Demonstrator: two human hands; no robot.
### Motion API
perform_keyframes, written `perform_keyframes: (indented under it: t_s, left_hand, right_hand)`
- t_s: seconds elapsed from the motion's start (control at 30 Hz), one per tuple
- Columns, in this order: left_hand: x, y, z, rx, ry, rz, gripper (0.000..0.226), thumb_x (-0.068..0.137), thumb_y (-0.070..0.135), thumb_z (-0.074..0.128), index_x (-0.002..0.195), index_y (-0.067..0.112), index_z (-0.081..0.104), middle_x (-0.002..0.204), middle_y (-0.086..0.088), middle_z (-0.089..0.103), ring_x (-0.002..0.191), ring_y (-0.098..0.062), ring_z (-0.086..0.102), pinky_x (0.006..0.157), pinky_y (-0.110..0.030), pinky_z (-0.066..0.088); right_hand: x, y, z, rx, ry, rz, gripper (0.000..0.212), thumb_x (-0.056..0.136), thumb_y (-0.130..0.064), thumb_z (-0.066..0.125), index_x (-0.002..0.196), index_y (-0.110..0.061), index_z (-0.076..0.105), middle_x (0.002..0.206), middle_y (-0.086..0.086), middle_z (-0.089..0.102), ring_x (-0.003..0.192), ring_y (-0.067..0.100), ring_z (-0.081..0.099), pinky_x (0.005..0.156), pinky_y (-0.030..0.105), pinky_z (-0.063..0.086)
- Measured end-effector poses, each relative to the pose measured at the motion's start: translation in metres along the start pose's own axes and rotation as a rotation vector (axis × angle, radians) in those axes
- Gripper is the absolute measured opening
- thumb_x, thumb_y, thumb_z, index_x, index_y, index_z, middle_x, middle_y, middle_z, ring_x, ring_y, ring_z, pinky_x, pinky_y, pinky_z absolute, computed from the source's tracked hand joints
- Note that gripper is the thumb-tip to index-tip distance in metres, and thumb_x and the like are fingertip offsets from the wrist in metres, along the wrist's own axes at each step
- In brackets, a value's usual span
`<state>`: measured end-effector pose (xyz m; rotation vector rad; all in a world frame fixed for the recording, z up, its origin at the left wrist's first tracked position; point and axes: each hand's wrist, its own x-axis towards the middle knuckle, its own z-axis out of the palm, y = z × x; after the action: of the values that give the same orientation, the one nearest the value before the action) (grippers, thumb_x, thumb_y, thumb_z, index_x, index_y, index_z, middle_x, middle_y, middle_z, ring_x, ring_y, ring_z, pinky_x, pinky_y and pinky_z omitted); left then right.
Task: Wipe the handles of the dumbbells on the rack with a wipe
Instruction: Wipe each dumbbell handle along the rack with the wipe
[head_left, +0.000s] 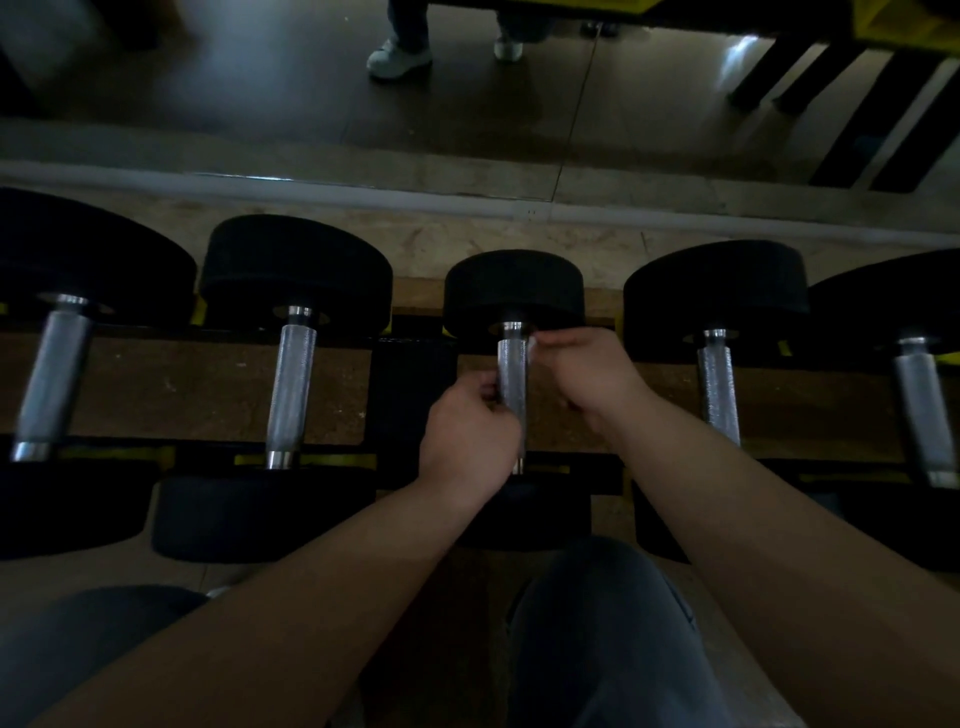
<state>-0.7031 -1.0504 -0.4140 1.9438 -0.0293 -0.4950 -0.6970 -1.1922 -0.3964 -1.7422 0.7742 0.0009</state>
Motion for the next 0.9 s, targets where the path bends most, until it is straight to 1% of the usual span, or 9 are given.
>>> perform_keyframes:
  t_s: [0.1, 0.2, 0.33, 0.4, 0.53, 0.6, 0.67, 0.8, 0.9]
  left_hand:
    - [0.001, -0.001, 0.0, 0.0, -0.005, 0.004, 0.033, 0.09, 0.031, 0.065, 0.122, 0.036, 0.062, 0.106, 0.016, 0.067, 0.092, -0.003, 0.065, 0.081, -0.032, 0.059]
    - [0.001, -0.001, 0.001, 0.003, -0.001, 0.015, 0.034, 0.089, 0.024, 0.067, 0.12, 0.038, 0.062, 0.103, 0.017, 0.068, 0.089, 0.0, 0.066, 0.07, -0.019, 0.053]
    - [0.002, -0.001, 0.003, 0.002, 0.016, 0.015, 0.031, 0.09, 0.026, 0.067, 0.119, 0.035, 0.063, 0.104, 0.017, 0.067, 0.094, -0.001, 0.065, 0.079, -0.026, 0.057]
    - [0.002, -0.001, 0.002, 0.007, 0.022, 0.014, 0.031, 0.09, 0.026, 0.064, 0.12, 0.034, 0.064, 0.105, 0.016, 0.068, 0.095, -0.003, 0.065, 0.085, -0.032, 0.058]
    - [0.001, -0.001, 0.002, -0.021, 0.016, 0.007, 0.032, 0.088, 0.033, 0.068, 0.12, 0.034, 0.065, 0.106, 0.015, 0.068, 0.097, -0.005, 0.066, 0.086, -0.035, 0.058]
    - [0.002, -0.002, 0.001, -0.038, 0.015, -0.006, 0.034, 0.087, 0.025, 0.067, 0.119, 0.035, 0.065, 0.106, 0.015, 0.068, 0.098, -0.006, 0.066, 0.086, -0.035, 0.058]
    - [0.002, -0.002, 0.001, -0.046, 0.002, -0.01, 0.035, 0.087, 0.018, 0.065, 0.118, 0.034, 0.064, 0.105, 0.015, 0.068, 0.099, -0.007, 0.067, 0.085, -0.032, 0.058]
    - [0.0, -0.001, 0.001, -0.048, 0.01, -0.005, 0.034, 0.088, 0.028, 0.068, 0.121, 0.032, 0.064, 0.107, 0.014, 0.067, 0.098, -0.006, 0.065, 0.085, -0.035, 0.058]
    - [0.001, 0.0, 0.0, -0.047, 0.011, -0.015, 0.036, 0.09, 0.023, 0.063, 0.125, 0.031, 0.063, 0.108, 0.014, 0.067, 0.096, -0.006, 0.065, 0.085, -0.036, 0.059]
  right_hand:
    - [-0.022, 0.009, -0.011, -0.237, -0.149, -0.043, 0.019, 0.097, -0.023, 0.066, 0.113, -0.022, 0.076, 0.107, -0.007, 0.073, 0.097, 0.004, 0.064, 0.083, 0.022, 0.047]
    - [-0.043, 0.023, -0.019, -0.545, -0.363, 0.011, 0.012, 0.092, -0.019, 0.07, 0.098, -0.026, 0.078, 0.089, -0.009, 0.073, 0.081, 0.003, 0.066, 0.07, 0.022, 0.048]
    - [-0.029, 0.019, -0.009, -0.183, -0.068, -0.021, 0.012, 0.087, -0.017, 0.075, 0.086, -0.029, 0.078, 0.092, -0.011, 0.075, 0.096, 0.006, 0.068, 0.086, 0.024, 0.05]
    - [-0.015, 0.012, -0.005, -0.157, 0.037, -0.119, 0.009, 0.087, -0.023, 0.077, 0.091, -0.03, 0.079, 0.096, -0.013, 0.075, 0.098, 0.003, 0.067, 0.094, 0.025, 0.05]
    - [-0.028, 0.02, -0.013, -0.269, -0.062, -0.156, 0.004, 0.09, -0.03, 0.075, 0.092, -0.033, 0.075, 0.093, -0.015, 0.072, 0.092, -0.002, 0.064, 0.086, 0.022, 0.048]
    - [-0.044, 0.031, -0.021, -0.409, -0.232, -0.115, 0.007, 0.088, -0.031, 0.076, 0.083, -0.034, 0.072, 0.085, -0.014, 0.07, 0.085, -0.002, 0.064, 0.075, 0.021, 0.045]
    - [-0.047, 0.038, -0.022, -0.47, -0.288, -0.109, 0.007, 0.088, -0.031, 0.076, 0.082, -0.033, 0.073, 0.083, -0.014, 0.071, 0.082, -0.001, 0.064, 0.069, 0.02, 0.044]
    - [-0.023, 0.029, -0.004, -0.184, 0.044, -0.173, 0.006, 0.092, -0.027, 0.072, 0.095, -0.027, 0.077, 0.093, -0.011, 0.073, 0.09, 0.0, 0.065, 0.078, 0.018, 0.047]
    - [-0.011, 0.023, 0.003, -0.176, 0.078, -0.195, 0.011, 0.092, -0.026, 0.072, 0.101, -0.023, 0.078, 0.096, -0.009, 0.074, 0.091, 0.0, 0.065, 0.077, 0.015, 0.045]
